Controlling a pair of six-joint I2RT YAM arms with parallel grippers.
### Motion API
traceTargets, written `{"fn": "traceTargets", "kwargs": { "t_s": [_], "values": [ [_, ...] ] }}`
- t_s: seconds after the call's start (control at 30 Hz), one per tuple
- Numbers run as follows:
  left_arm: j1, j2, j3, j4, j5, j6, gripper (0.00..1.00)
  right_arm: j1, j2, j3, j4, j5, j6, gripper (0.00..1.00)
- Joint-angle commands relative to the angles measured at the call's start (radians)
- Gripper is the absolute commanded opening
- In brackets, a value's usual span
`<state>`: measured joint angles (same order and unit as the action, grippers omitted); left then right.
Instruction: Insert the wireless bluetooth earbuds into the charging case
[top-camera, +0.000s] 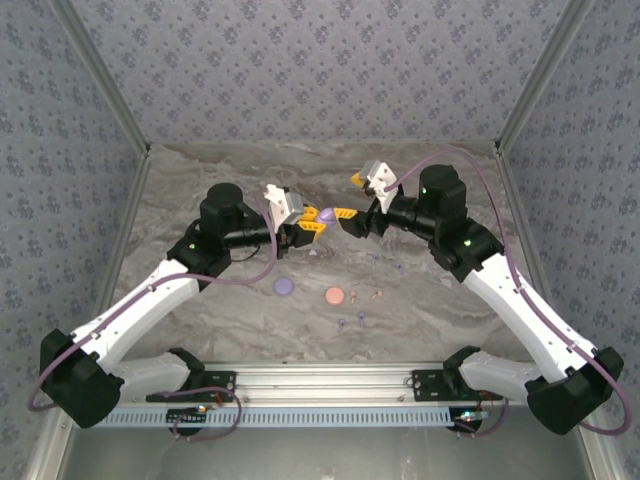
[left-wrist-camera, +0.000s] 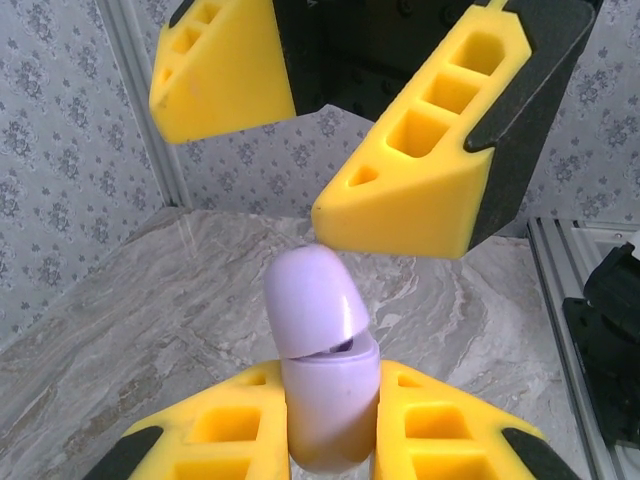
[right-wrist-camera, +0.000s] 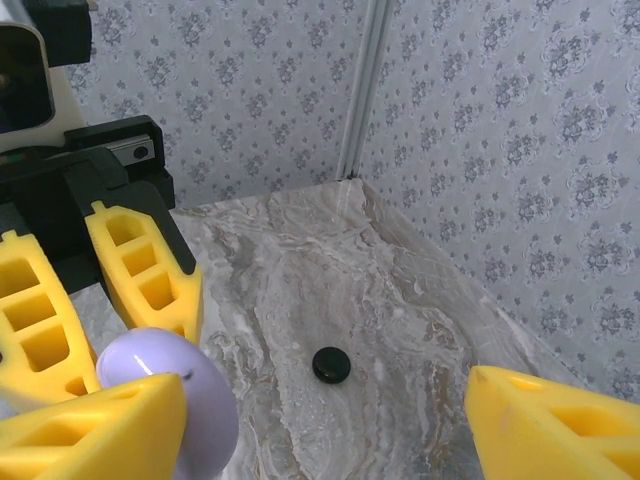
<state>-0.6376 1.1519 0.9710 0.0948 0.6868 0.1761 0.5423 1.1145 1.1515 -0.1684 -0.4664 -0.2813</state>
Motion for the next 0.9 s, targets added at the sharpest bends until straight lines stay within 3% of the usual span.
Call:
{"fn": "traceTargets", "kwargs": {
  "t_s": [0.0, 0.2, 0.3, 0.57, 0.87],
  "values": [
    [-0.009, -0.006, 0.020, 0.002, 0.013, 0.018, 0.00, -0.011, -0.014, 0.032, -0.045, 0.021, -0.009, 0.76],
    [-0.011, -0.004, 0.018, 0.005, 0.004, 0.010, 0.00, -0.014, -0.015, 0.024, -0.042, -0.071, -0.009, 0.78],
    [-0.011, -0.005, 0.018, 0.006, -0.004, 0.007, 0.00, -0.010, -0.015, 0.012, -0.036, -0.123, -0.013, 0.84],
    [-0.011, 0.000, 0.028, 0.019, -0.003, 0.004, 0.00, 0.015, 0.042, 0.033, -0.076, -0.072, -0.044, 0.87],
    [-0.010, 0.003, 0.043, -0.003, 0.003, 0.028, 0.00, 0.004, 0.048, 0.065, -0.060, -0.028, -0.034, 0.83]
  ]
}}
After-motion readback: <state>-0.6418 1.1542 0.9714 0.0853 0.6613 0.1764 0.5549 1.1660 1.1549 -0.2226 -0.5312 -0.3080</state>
